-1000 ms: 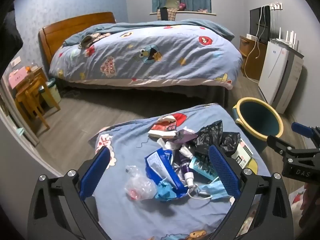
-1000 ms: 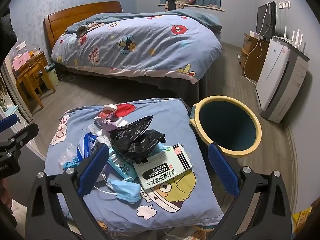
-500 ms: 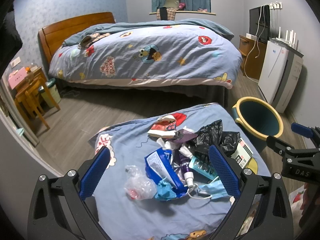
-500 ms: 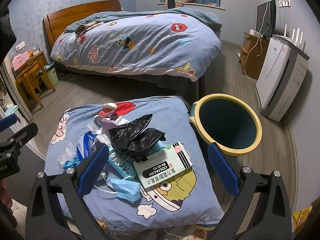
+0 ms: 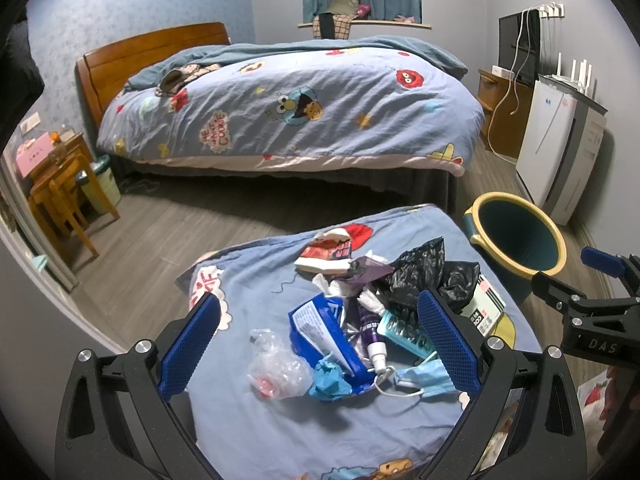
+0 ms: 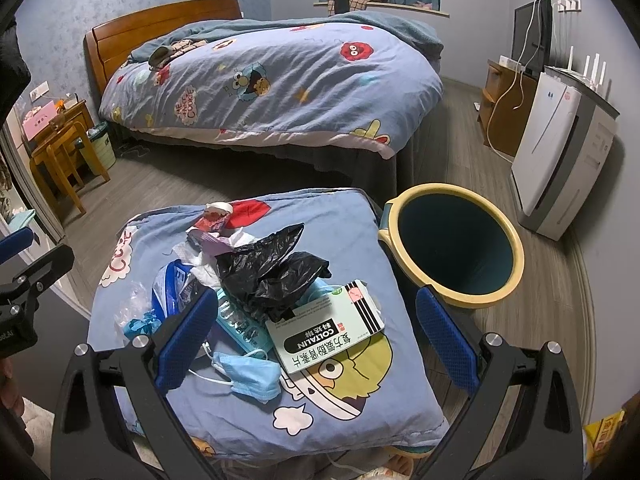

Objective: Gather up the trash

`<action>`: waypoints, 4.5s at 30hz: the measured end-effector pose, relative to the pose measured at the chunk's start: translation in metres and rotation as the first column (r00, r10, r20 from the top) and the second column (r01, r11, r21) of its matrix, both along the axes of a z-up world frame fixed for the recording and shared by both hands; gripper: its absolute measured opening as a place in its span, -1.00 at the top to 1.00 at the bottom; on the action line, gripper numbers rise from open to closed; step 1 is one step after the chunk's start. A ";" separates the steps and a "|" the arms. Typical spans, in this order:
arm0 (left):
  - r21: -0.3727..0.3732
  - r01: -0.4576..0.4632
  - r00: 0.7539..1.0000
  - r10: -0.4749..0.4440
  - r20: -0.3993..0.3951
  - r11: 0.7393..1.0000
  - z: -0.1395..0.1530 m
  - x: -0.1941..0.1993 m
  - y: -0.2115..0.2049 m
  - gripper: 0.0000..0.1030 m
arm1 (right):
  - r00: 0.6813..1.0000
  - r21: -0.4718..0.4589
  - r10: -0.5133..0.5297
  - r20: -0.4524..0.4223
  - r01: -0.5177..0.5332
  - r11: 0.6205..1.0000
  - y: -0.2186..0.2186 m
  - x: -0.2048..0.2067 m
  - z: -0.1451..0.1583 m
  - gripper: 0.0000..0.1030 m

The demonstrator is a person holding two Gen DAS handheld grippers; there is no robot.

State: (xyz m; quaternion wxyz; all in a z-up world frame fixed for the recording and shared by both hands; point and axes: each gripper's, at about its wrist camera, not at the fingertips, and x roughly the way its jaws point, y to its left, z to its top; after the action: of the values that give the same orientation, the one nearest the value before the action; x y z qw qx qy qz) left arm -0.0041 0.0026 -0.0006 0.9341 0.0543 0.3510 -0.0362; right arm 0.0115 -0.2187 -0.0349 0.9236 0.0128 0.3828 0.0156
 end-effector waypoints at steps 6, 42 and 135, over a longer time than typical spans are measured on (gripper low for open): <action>0.001 0.002 1.000 -0.002 0.001 1.000 0.000 0.001 0.000 -0.90 | 1.000 -0.001 -0.001 -0.006 0.001 1.000 0.001 0.001 -0.001 -0.89; -0.003 0.012 1.000 -0.012 0.017 1.000 0.000 0.002 0.001 -0.90 | 1.000 0.008 -0.011 -0.014 0.012 1.000 -0.001 0.000 -0.004 -0.89; -0.112 0.409 0.911 -0.413 -0.013 0.906 -0.057 0.128 -0.230 0.64 | 0.958 0.218 -0.281 -0.056 0.287 0.933 -0.249 0.146 0.017 0.89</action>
State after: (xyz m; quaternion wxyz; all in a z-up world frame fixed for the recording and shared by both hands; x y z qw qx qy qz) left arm 0.1235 -0.2271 -0.0580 0.9005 0.0762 0.3463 -0.2519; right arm 0.1572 -0.4676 -0.0175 0.9042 0.1721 0.3836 -0.0751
